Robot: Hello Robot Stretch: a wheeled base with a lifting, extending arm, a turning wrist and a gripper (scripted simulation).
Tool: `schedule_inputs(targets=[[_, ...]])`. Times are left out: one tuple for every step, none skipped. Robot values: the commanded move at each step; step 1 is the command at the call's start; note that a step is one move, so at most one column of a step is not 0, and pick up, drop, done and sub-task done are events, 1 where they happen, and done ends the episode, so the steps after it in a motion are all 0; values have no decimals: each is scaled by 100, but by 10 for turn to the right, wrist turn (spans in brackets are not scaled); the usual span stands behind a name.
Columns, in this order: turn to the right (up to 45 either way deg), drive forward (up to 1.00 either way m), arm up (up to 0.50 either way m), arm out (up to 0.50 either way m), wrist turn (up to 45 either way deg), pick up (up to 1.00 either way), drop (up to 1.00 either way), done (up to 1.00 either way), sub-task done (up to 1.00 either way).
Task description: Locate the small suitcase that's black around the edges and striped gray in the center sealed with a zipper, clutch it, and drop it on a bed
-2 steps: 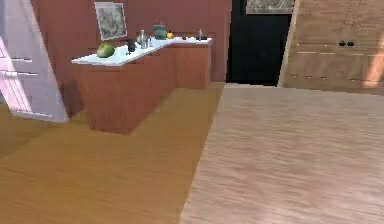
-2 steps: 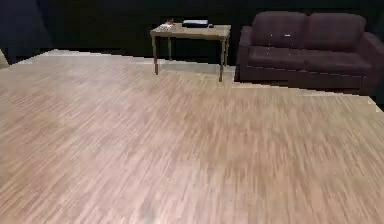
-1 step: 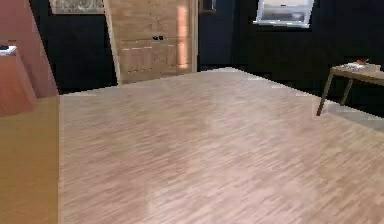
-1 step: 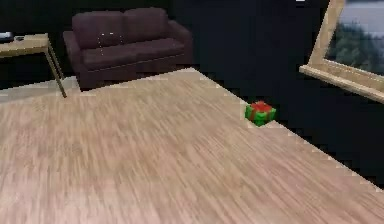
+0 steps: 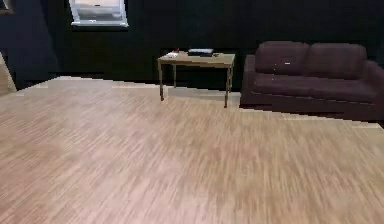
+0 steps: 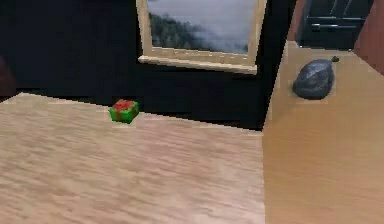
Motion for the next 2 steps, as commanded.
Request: schedule_inputs(targets=[[90, 0, 0, 0, 0, 0, 0, 0, 0], [0, 100, 0, 0, 0, 0, 0, 0, 0]])
